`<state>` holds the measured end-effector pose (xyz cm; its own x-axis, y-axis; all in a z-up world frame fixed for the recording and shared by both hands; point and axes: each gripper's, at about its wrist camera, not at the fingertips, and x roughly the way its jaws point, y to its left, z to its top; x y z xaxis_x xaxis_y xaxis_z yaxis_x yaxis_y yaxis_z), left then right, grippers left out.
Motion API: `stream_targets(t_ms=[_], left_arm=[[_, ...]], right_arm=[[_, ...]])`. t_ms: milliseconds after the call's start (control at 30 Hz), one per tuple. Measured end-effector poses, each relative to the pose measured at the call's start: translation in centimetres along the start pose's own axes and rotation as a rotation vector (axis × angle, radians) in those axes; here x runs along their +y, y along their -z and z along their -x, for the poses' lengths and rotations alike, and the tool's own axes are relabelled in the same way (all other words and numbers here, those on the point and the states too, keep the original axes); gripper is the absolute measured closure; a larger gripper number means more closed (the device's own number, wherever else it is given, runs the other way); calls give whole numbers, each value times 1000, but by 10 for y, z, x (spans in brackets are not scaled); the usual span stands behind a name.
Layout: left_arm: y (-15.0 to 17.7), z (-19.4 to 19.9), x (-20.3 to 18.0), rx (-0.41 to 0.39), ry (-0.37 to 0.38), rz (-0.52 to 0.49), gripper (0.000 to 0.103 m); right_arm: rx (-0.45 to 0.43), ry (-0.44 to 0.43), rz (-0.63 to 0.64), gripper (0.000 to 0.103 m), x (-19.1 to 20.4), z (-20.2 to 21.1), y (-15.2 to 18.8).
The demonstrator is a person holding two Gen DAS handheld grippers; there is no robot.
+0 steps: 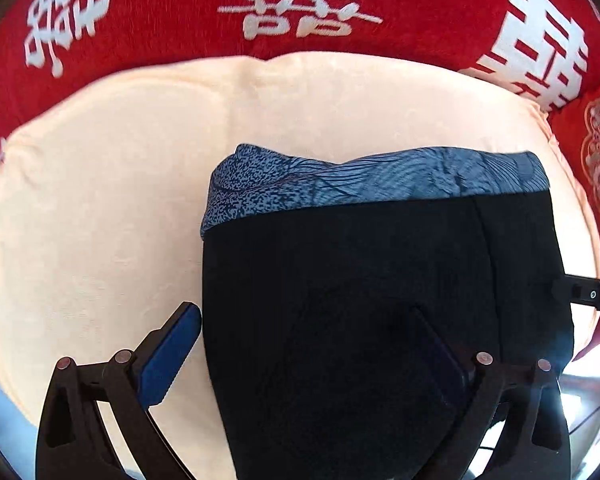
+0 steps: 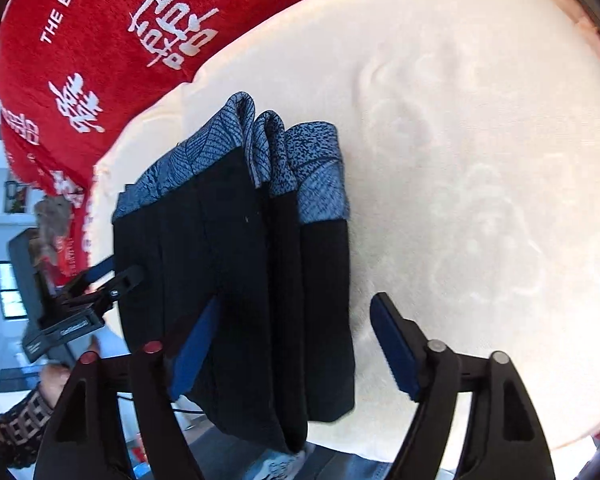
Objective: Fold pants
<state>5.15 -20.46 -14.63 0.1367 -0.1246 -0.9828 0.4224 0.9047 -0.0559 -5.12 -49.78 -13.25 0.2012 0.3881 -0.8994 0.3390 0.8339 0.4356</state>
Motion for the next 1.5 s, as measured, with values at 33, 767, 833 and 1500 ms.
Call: stream_targets(t_ms=[33, 767, 833, 1500], left_arm=[[3, 8, -5, 1, -16, -12, 0], [62, 128, -40, 69, -96, 10, 0], [67, 138, -36, 67, -97, 5, 0], [79, 193, -10, 0, -111, -34, 0]], right_arm=[[-15, 23, -6, 21, 3, 6, 6], [-115, 264, -40, 0, 90, 95, 103], [-117, 273, -34, 0, 101, 101, 106], [-123, 374, 43, 0, 165, 126, 109]])
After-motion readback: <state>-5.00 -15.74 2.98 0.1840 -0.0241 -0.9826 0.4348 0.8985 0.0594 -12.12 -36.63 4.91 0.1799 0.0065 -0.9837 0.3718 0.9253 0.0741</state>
